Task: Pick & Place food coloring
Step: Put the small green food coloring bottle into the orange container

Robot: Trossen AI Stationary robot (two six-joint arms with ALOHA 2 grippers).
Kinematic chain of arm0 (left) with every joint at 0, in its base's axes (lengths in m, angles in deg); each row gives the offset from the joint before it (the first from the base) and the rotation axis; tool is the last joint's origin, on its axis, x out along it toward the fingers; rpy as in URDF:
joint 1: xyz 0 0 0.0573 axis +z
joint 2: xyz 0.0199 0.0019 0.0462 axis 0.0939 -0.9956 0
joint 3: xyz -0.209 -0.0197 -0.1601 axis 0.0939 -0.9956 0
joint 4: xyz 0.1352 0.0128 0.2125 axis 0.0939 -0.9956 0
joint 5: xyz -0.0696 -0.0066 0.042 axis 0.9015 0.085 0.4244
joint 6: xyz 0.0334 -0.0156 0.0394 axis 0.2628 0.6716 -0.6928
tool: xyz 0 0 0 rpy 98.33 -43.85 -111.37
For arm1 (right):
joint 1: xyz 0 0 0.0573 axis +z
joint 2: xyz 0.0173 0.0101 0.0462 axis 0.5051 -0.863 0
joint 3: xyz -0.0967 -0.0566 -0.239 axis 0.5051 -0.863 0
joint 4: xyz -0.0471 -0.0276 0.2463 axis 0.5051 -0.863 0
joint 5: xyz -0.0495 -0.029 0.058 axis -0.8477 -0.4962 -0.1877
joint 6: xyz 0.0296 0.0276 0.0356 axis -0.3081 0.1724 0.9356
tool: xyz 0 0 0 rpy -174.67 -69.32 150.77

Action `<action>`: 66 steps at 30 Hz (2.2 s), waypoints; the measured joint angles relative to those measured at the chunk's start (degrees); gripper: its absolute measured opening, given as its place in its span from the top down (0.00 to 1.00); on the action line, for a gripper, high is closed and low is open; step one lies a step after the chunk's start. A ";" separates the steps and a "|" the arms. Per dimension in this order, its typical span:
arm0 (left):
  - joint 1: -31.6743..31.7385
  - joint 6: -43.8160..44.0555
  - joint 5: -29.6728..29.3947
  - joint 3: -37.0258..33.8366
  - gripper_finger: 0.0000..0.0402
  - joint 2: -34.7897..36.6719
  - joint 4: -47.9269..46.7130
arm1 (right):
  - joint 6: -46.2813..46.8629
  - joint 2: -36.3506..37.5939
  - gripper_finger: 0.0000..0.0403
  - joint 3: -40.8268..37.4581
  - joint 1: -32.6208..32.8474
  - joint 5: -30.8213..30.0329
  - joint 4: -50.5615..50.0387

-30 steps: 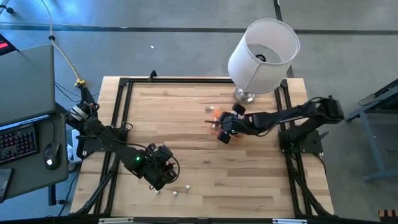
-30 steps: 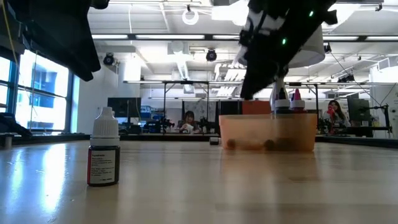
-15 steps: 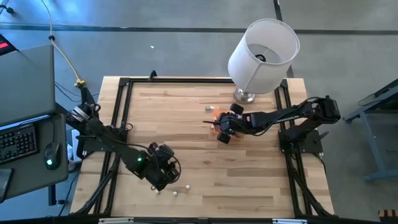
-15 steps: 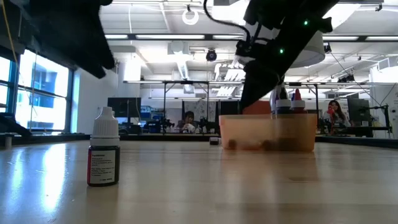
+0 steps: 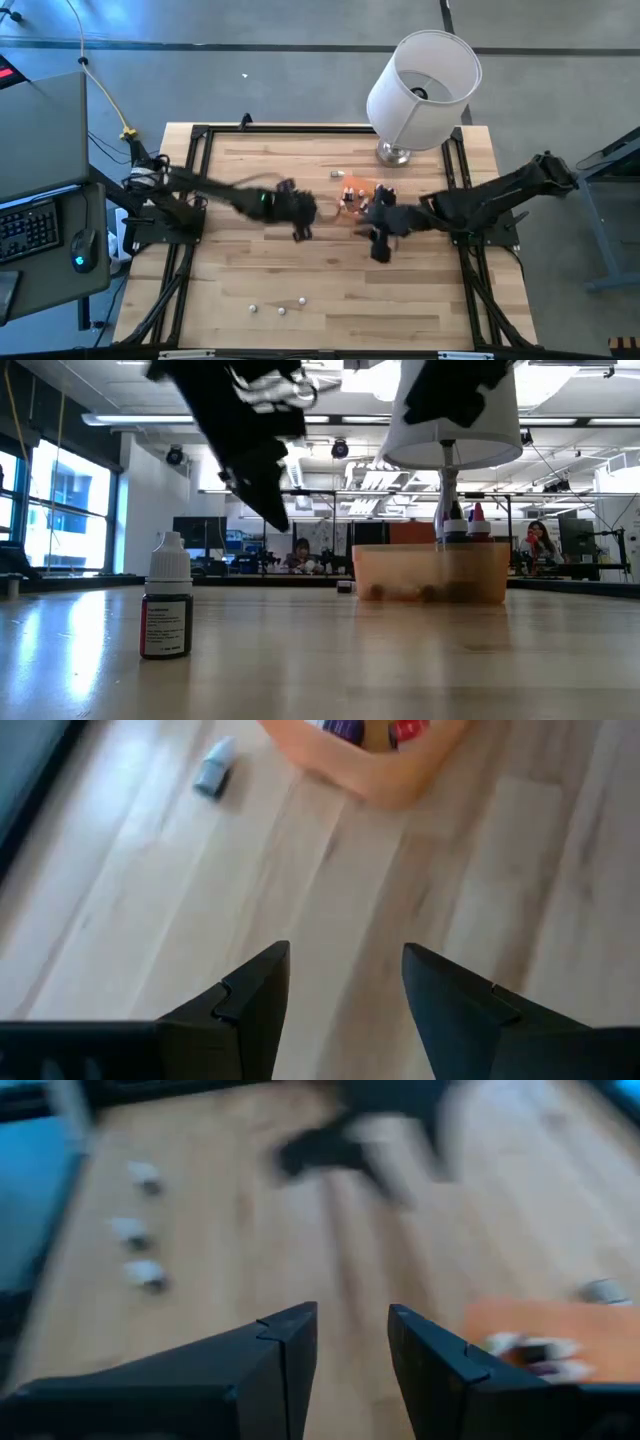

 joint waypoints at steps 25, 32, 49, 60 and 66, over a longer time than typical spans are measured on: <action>26.86 -19.85 29.79 10.42 0.53 -19.87 24.55 | 15.07 1.09 0.71 -14.75 18.42 -13.30 12.88; 26.67 -22.74 25.13 17.78 0.53 -23.37 12.10 | 15.18 1.07 0.71 -15.08 18.41 -12.50 13.22; 26.38 -20.83 25.87 18.64 0.87 -23.31 10.27 | 14.59 1.07 0.71 -15.08 18.39 -10.02 16.48; 26.39 -25.41 27.31 21.62 0.97 -19.82 -8.92 | 14.28 1.07 0.71 -15.08 18.41 -8.03 16.45; 26.82 -33.39 20.72 31.30 0.95 -19.22 -16.97 | 14.12 1.05 0.71 -15.06 18.41 -8.06 16.48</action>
